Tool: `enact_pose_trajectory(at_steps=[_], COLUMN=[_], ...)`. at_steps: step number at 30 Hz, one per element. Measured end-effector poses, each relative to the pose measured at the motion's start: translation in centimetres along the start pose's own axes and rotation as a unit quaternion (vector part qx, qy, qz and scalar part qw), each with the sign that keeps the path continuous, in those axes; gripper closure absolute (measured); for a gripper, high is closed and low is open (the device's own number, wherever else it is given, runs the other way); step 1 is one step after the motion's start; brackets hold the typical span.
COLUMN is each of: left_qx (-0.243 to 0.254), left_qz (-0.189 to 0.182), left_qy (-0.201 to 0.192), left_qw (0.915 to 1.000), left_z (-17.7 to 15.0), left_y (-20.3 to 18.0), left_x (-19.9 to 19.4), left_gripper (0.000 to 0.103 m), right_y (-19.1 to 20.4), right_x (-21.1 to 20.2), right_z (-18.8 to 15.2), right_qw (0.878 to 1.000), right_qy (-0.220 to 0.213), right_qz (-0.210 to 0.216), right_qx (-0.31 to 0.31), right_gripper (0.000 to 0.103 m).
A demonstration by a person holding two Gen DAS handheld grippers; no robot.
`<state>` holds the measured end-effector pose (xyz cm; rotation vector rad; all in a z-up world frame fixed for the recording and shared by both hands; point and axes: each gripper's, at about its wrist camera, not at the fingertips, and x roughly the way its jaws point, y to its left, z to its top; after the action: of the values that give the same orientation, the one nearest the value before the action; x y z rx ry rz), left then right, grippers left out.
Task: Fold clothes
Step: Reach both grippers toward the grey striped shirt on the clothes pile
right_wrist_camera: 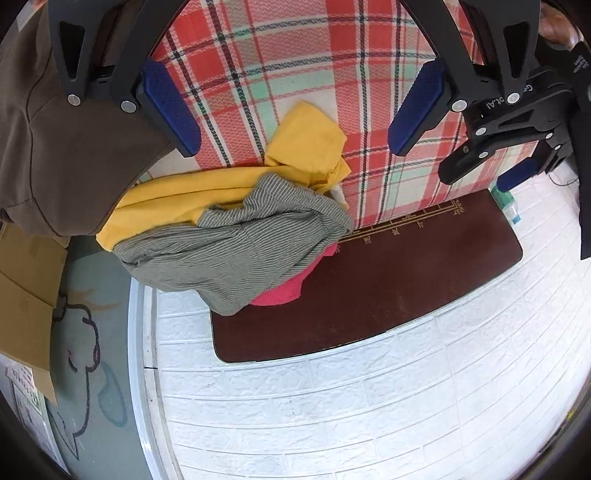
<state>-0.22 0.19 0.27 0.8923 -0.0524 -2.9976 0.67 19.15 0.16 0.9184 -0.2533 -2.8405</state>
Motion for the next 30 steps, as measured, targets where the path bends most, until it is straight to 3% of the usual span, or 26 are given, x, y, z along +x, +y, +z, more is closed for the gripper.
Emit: enact_pose_trajectory(at_steps=[10,22,30], left_qx=[-0.028,-0.011,-0.01], left_qz=[-0.01,-0.022,-0.023], left_qy=[0.019,-0.014,-0.023], left_qw=[0.9994,0.9996,0.9994], left_z=[1.6,3.7,4.4], left_y=[-0.9,-1.4,-2.2], left_x=[0.2,1.8,2.5], left_gripper=[0.0,0.0,0.0], right_y=[0.2,-1.4,-2.1], right_x=[-0.2,0.6,1.9], right_z=[1.4,5.5,7.0], right_qw=[0.999,0.998,0.997], right_qy=[0.011,-0.001,0.024], right_qz=[-0.019,-0.035,-0.035], right_qx=[-0.047,-0.057,-0.068], right_gripper=[0.0,0.0,0.0])
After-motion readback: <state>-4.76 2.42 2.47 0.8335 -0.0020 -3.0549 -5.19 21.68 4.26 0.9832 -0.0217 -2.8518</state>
